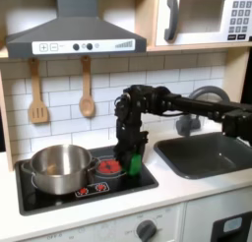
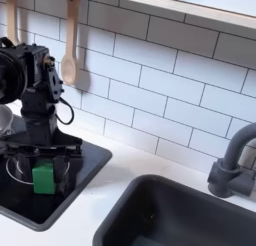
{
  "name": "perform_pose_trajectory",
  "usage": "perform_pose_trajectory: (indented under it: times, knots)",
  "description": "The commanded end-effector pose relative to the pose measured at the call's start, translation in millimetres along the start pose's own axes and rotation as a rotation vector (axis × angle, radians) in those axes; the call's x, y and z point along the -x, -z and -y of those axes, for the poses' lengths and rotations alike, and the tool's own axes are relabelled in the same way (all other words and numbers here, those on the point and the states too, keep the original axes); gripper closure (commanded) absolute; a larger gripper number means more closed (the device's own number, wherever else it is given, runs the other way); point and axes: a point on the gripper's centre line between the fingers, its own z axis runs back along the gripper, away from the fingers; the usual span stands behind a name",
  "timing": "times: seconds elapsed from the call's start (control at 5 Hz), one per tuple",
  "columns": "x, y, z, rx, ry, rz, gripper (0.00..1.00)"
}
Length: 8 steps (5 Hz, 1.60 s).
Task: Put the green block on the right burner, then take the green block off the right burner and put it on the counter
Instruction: 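Take the green block off the right burner and put it on the counter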
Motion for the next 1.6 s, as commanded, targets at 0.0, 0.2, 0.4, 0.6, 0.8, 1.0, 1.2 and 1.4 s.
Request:
perform_pose_trajectory:
  times: [0.0,0.2,0.4,0.6,0.8,1.0,1.2,1.4]
  knots:
    - [10.4,-3.4,14.8,0.018,0.032,0.007,1.0]
    - [17.1,-2.9,22.8,0.028,0.071,0.004,1.0]
    - [20.7,-1.9,36.3,0.049,0.206,-0.025,1.0]
    - [24.6,-4.6,41.6,0.025,0.289,-0.026,1.0]
    - [28.0,-2.5,43.8,0.035,0.315,-0.04,1.0]
    - [29.5,-0.5,41.3,0.034,0.335,-0.038,1.0]
    - [29.1,1.5,41.7,0.026,0.35,-0.034,1.0]
    - [31.5,6.4,41.0,0.022,0.361,-0.039,1.0]
